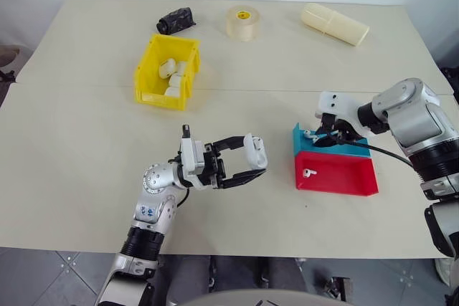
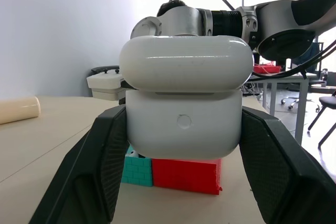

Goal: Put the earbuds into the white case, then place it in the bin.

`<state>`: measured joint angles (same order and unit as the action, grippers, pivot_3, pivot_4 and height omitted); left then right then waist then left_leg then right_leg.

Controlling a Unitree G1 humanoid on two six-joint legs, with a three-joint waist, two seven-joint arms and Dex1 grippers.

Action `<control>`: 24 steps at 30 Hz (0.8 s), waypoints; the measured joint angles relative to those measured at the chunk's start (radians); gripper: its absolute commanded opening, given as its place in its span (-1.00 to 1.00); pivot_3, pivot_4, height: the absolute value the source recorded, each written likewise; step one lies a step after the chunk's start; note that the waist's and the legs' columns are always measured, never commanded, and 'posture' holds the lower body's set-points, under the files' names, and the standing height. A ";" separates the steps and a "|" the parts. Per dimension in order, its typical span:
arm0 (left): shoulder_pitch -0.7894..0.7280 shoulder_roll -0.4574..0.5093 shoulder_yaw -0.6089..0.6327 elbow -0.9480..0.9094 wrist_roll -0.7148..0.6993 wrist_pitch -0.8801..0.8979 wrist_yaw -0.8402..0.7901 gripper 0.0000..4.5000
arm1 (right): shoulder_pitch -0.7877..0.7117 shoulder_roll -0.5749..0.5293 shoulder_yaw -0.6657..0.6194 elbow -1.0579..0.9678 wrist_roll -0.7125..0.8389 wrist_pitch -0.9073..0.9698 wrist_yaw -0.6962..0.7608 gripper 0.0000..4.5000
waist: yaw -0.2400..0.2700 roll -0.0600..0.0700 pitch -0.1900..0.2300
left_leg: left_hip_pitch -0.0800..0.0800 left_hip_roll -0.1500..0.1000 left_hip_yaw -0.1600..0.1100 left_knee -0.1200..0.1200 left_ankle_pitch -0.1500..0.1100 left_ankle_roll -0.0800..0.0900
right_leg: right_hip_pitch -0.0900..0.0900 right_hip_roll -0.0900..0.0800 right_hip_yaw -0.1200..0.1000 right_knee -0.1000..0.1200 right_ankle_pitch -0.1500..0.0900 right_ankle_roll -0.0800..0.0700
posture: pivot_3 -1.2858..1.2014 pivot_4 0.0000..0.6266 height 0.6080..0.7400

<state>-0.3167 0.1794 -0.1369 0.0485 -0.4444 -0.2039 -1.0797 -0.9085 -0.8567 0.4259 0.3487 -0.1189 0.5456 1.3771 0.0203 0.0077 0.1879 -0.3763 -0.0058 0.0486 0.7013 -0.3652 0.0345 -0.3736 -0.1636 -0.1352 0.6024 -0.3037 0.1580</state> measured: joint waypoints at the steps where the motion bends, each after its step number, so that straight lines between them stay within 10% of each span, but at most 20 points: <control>1: -0.002 0.000 0.000 0.000 0.000 0.000 0.001 0.24 | 0.001 0.000 0.000 -0.004 0.000 0.001 0.003 -0.71 | 0.000 0.000 0.000 | 0.000 0.000 0.000 0.000 0.000 0.000 | 0.000 0.000 0.000 0.000 0.000 0.000 | 0.03 -0.52 1.00; 24: -0.007 0.004 0.000 -0.001 0.000 0.006 0.001 0.24 | 0.022 -0.002 -0.044 -0.074 0.016 0.142 -0.016 -0.53 | 0.000 0.000 0.000 | 0.000 0.000 0.000 0.000 0.000 0.000 | 0.000 0.000 0.000 0.000 0.000 0.000 | 0.03 -0.52 1.00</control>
<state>-0.3234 0.1836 -0.1371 0.0478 -0.4446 -0.1980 -1.0788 -0.8860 -0.8590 0.3820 0.2745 -0.1030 0.6876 1.3609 0.0207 0.0078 0.1879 -0.3763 -0.0058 0.0485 0.7012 -0.3652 0.0344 -0.3740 -0.1636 -0.1350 0.6025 -0.3037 0.1580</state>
